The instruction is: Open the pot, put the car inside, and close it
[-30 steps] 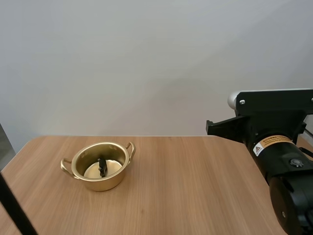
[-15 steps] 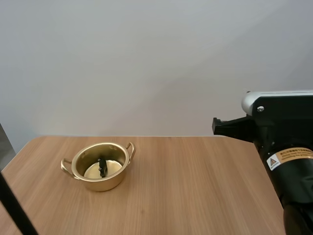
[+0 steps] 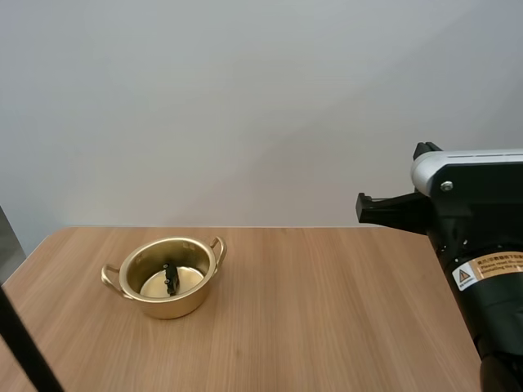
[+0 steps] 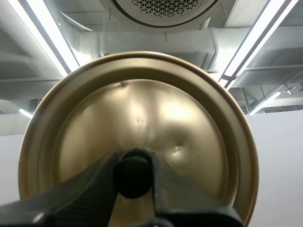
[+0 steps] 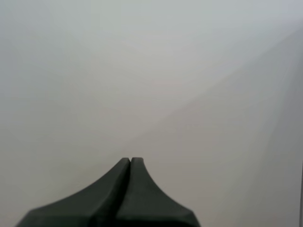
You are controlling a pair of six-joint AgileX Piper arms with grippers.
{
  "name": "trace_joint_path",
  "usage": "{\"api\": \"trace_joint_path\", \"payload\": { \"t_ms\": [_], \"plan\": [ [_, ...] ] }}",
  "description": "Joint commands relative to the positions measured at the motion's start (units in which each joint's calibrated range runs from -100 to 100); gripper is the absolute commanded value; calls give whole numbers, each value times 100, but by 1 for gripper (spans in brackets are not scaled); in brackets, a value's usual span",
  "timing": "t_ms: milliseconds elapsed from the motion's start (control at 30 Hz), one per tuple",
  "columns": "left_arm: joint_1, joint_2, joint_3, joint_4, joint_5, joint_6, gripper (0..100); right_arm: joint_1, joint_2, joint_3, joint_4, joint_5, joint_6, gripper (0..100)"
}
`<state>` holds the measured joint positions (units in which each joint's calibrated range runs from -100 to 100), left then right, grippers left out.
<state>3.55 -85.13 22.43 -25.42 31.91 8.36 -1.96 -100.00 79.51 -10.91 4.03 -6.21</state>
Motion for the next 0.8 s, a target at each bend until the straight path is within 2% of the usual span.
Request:
{"api": "trace_joint_path", "payload": {
  "t_ms": [0,67,167,233,400,467,500,600,767],
  "plan": [
    [-1,-4,-3,116,6,-5,0,4,0,43,2,-4,4,0],
    [-1,-4,-3,200,6,-5,0,4,0,201,206,-4,4,0],
    [-1,-4,-3,200,6,-5,0,4,0,685,1000,-4,4,0],
    [-1,-4,-3,200,6,-5,0,4,0,1046,1280,-4,4,0],
    [-1,-4,-3,202,159,-5,0,4,0,1981,1272,-4,4,0],
    [-1,-4,-3,202,378,-5,0,4,0,2049,1272,145,4,0],
    [-1,-4,-3,202,469,-5,0,4,0,2049,1272,943,4,0],
    [-1,-4,169,202,526,-5,0,4,0,2049,1272,1838,4,0],
    [-1,-4,768,202,526,-5,0,4,0,2049,1272,2588,4,0]
  ]
}}
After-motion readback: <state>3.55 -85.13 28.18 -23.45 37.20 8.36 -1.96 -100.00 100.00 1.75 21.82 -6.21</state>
